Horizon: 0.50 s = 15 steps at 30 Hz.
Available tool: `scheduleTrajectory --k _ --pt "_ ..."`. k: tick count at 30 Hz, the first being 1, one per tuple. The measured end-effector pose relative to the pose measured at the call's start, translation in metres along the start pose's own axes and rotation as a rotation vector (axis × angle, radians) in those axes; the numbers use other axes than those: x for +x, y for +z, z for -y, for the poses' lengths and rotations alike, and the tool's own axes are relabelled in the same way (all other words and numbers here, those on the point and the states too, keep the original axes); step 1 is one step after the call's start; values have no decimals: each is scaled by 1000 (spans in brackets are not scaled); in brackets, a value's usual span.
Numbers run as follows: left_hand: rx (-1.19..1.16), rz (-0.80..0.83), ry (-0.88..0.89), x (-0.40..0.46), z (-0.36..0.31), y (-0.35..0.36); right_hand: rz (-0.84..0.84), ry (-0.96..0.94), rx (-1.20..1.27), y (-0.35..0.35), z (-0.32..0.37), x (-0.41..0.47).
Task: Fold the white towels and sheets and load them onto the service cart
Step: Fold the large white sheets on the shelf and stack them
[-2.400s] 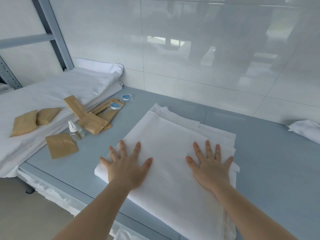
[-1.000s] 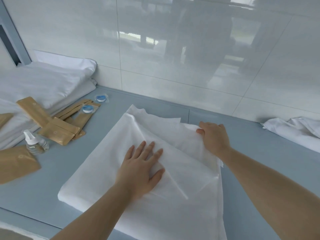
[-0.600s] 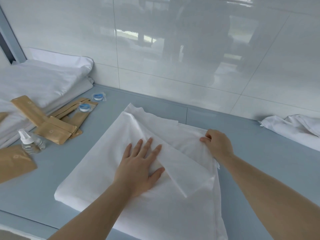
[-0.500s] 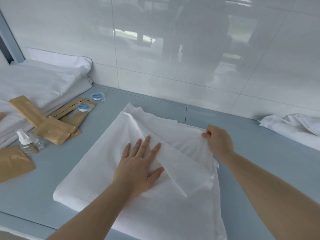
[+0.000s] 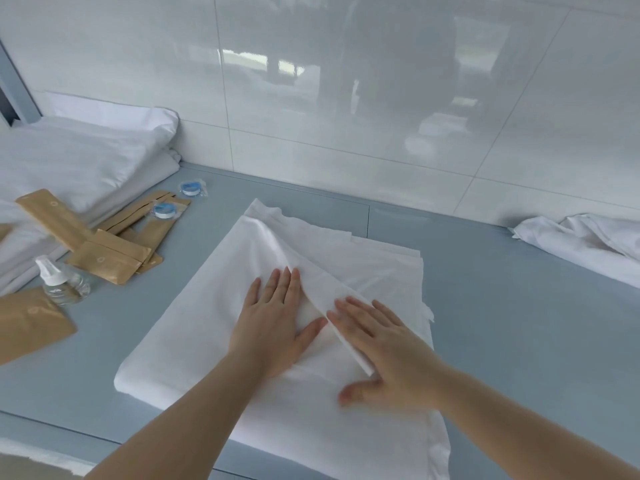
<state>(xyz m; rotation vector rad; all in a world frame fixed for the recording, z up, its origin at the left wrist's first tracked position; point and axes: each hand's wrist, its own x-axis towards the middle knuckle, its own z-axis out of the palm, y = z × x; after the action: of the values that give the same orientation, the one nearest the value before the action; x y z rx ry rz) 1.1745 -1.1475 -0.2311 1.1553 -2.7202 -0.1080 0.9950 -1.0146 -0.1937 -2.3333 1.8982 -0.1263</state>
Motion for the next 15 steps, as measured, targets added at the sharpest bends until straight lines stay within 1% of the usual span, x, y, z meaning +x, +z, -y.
scheduleTrajectory --k 1,2,3,4,5,7,9,10,11,13,14,15 --pt "6 -1 0 0 0 0 -38 -1 -73 4 1 -4" --pt "9 -1 0 0 0 0 -143 -8 -116 6 2 -6" --pt "6 0 0 -1 0 0 -303 -12 -128 7 0 -5" --pt "-2 0 -1 -1 -1 0 -455 24 -117 5 -4 -2" --pt "-10 0 -1 -1 0 1 -557 128 -90 0 -10 3" --pt "-6 4 -4 0 0 1 -658 419 25 -16 -34 13" --pt "12 2 -1 0 0 2 -668 637 124 -29 -65 21" --pt "22 9 6 1 1 2 -626 698 160 -31 -77 24" --pt "35 22 14 2 1 2 -542 744 162 -30 -84 27" --pt "54 55 22 3 1 2 -374 810 86 -23 -86 32" --pt "56 66 22 4 1 3 -340 826 17 -20 -83 34" --pt "58 73 19 4 1 3 -356 806 -67 -17 -77 34"
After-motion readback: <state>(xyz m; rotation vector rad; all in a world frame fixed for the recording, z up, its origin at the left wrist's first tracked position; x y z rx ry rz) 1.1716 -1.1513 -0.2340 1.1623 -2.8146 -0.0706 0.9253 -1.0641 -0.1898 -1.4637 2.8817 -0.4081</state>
